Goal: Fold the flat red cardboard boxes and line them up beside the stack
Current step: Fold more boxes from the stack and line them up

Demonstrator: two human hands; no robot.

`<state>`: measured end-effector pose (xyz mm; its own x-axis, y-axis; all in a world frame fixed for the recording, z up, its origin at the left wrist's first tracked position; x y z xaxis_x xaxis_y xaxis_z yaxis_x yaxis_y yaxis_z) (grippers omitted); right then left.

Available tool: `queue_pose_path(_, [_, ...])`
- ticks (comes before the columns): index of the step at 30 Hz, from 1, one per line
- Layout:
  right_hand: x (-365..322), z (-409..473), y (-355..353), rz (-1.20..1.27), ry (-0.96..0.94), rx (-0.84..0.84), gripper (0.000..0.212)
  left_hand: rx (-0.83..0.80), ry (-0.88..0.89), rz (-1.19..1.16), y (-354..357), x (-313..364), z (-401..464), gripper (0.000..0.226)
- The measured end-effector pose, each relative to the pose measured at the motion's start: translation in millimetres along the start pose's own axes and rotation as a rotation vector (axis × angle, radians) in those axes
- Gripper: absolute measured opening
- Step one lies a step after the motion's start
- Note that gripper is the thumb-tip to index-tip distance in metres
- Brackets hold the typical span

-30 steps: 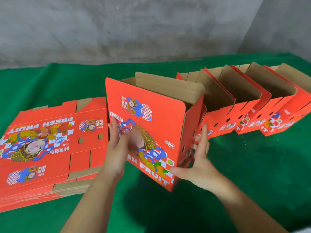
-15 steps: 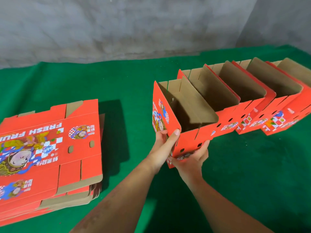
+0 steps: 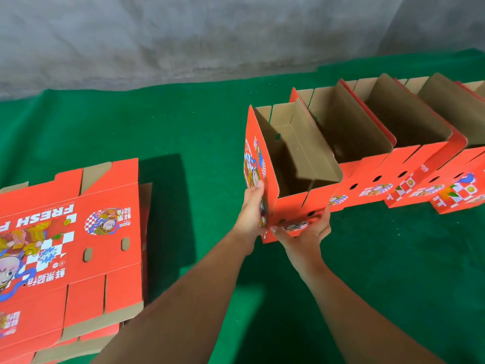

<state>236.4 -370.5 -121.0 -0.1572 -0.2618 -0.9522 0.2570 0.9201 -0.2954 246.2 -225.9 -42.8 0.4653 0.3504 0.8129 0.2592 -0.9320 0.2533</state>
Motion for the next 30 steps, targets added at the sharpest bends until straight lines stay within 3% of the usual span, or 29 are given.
queue_pose_path(8, [3.2, 65.9, -14.5, -0.077, 0.101, 0.012, 0.138, -0.075, 0.040, 0.023, 55.2, 14.8, 51.3, 0.047])
queue_pose_path(12, [0.0, 73.5, -7.0, -0.121, 0.059, -0.053, 0.129, -0.140, 0.084, 0.076, 77.1, 16.6, 70.2, 0.055])
queue_pose_path(16, [-18.9, 55.5, 19.2, -0.332, -0.128, -0.016, 0.094, -0.149, 0.148, 0.120, 82.2, 4.7, 74.9, 0.060])
queue_pose_path(18, [-26.5, 49.0, 36.6, -0.126, -0.071, -0.008, 0.064, -0.140, 0.125, 0.077, 69.0, -8.9, 70.4, 0.047])
queue_pose_path(20, [-27.3, 35.4, 48.8, 0.109, -0.030, -0.045, 0.057, -0.072, 0.060, 0.056, 46.5, -19.0, 57.4, 0.033])
queue_pose_path(22, [-28.1, 16.2, 60.3, 0.178, 0.015, -0.105, 0.046, 0.036, 0.086, 0.128, 20.1, -22.5, 41.5, 0.025])
queue_pose_path(24, [-30.4, -6.3, 78.1, 0.303, 0.066, -0.189, 0.031, 0.136, 0.197, 0.196, -8.8, -26.3, 25.1, 0.023])
queue_pose_path(27, [-50.5, -56.2, 112.0, 0.236, 0.083, -0.384, 0.032, 0.282, 0.398, 0.353, -59.5, -26.4, -12.2, 0.019])
queue_pose_path(29, [-56.5, -96.1, 129.9, 0.291, 0.135, -0.600, 0.024, 0.407, 0.501, 0.460, -96.2, -24.1, -44.5, 0.018])
queue_pose_path(30, [-58.2, -115.8, 141.7, 0.336, 0.250, -0.706, 0.027, 0.474, 0.535, 0.528, -114.2, -23.4, -60.6, 0.021])
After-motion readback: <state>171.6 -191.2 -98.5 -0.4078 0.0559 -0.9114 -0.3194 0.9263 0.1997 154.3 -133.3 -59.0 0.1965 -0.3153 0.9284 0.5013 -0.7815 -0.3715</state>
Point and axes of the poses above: each hand's wrist, its own z-axis towards the middle knuckle, its own y-axis out of the palm, x = y × z, the point moved 3 cm from there along z, towards the middle knuckle, and after that the axes turned 3 degrees about x, right-handed, at the moved point
